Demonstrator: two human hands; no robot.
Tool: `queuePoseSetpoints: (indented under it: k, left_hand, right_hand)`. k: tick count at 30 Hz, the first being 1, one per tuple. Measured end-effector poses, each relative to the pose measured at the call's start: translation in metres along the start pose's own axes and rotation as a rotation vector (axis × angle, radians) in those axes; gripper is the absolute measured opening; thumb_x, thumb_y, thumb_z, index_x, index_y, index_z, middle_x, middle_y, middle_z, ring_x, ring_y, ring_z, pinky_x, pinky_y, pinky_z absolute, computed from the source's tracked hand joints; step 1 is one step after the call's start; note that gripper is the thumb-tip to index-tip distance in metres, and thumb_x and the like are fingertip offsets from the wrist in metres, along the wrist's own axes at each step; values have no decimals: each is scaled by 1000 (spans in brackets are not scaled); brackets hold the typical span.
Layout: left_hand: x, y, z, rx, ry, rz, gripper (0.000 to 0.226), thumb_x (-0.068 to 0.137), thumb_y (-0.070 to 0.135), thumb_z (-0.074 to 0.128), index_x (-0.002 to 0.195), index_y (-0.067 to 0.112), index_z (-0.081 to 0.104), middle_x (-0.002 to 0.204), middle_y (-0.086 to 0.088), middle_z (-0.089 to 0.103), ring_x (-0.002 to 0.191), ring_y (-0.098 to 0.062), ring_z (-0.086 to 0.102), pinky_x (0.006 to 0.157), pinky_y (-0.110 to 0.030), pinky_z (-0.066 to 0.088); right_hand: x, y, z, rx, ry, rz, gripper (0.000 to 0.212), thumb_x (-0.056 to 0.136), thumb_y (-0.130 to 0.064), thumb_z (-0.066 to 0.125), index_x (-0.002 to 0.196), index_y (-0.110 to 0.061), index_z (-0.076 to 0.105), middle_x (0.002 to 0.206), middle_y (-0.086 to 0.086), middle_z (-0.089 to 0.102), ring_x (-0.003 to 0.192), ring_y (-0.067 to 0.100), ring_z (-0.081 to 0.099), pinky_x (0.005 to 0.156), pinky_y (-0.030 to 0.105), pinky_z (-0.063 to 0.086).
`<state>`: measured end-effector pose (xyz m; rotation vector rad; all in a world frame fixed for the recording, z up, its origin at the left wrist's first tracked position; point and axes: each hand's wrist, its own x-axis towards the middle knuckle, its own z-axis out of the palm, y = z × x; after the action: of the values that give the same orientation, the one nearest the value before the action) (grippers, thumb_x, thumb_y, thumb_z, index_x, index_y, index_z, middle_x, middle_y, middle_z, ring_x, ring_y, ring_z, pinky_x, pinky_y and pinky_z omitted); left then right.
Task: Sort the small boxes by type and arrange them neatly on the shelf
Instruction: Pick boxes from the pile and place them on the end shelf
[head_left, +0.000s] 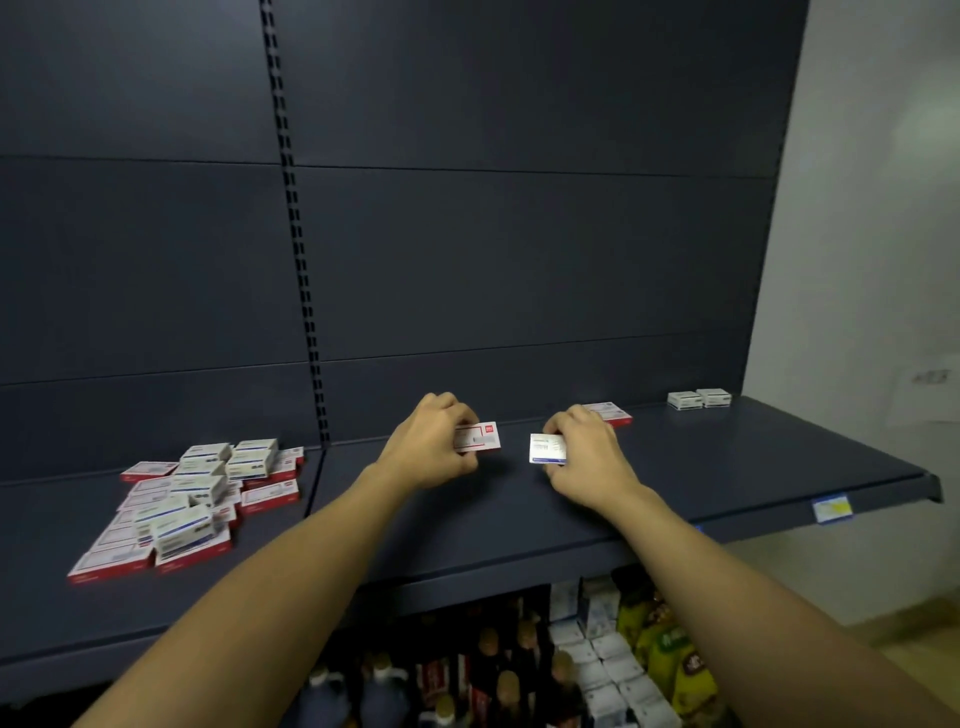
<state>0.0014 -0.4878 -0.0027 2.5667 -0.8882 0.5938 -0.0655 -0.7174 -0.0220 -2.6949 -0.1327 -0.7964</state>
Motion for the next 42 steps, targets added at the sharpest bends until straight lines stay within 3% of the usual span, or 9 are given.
queuePoseSetpoints:
  k: [10, 16, 38, 42]
  left_hand:
    - [55, 31, 33, -28, 3, 6, 41, 72, 32, 73, 111, 23, 65, 103, 9, 52, 100, -14, 46, 87, -40, 52]
    - [97, 36, 66, -70, 18, 6, 40, 73, 33, 73, 111, 24, 65, 101, 12, 51, 98, -12, 46, 87, -36, 51]
    - [232, 75, 136, -33, 24, -9, 43, 78, 35, 73, 118, 22, 64, 107, 11, 52, 107, -11, 46, 93, -29, 46]
    - [242, 96, 148, 5, -4, -32, 44, 81, 35, 73, 121, 22, 62, 111, 10, 52, 110, -10, 46, 93, -29, 47]
  right_hand:
    - [7, 66, -12, -29, 23, 26, 38, 76, -21, 75, 112, -18, 63, 116, 0, 55, 113, 22, 49, 93, 26, 29]
    - [32, 110, -9, -46, 33, 59, 41, 77, -21, 75, 116, -17, 63, 117, 1, 55, 110, 24, 51, 98, 33, 37]
    - [141, 239, -5, 10, 67, 20, 36, 74, -20, 75, 108, -19, 62, 109, -1, 53, 104, 20, 51, 90, 33, 47]
    - [146, 268, -7, 22, 38, -21, 38, 76, -17, 74, 112, -17, 62, 113, -1, 53, 106, 20, 49, 93, 30, 42]
